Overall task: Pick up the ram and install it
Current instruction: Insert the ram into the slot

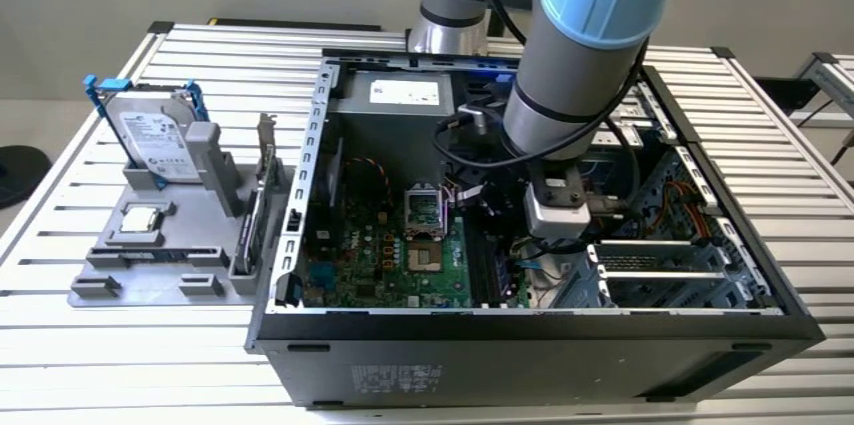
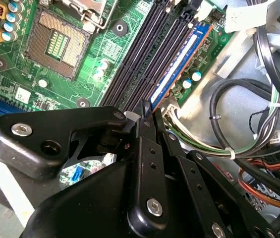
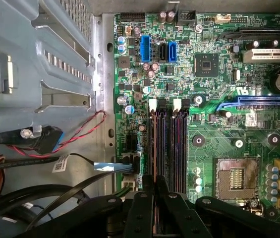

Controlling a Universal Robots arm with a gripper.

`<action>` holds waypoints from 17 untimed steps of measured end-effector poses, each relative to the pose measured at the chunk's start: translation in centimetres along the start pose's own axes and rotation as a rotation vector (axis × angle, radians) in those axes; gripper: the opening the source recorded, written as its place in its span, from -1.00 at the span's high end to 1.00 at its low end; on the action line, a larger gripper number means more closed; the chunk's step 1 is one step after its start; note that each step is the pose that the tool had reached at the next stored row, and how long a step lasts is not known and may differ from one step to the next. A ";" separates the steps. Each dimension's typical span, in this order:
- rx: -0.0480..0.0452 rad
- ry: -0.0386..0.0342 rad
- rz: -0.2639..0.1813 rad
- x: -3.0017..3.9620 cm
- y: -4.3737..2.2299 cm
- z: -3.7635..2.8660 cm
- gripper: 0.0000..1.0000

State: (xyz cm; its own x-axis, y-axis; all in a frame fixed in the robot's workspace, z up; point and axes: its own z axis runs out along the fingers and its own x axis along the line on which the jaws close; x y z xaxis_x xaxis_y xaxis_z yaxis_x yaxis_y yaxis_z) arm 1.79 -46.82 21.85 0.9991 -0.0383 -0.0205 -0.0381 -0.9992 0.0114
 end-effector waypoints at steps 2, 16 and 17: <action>-0.0001 -0.0006 0.000 0.00 0.00 0.00 1.00; -0.0049 -0.0070 0.000 0.01 0.02 0.17 1.00; -0.0049 -0.0070 0.000 0.01 0.02 0.17 1.00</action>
State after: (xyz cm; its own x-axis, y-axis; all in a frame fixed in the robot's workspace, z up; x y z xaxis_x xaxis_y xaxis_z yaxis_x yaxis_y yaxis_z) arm 1.80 -46.84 21.68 0.9989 -0.0385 -0.0276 -0.0380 -0.9991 0.0163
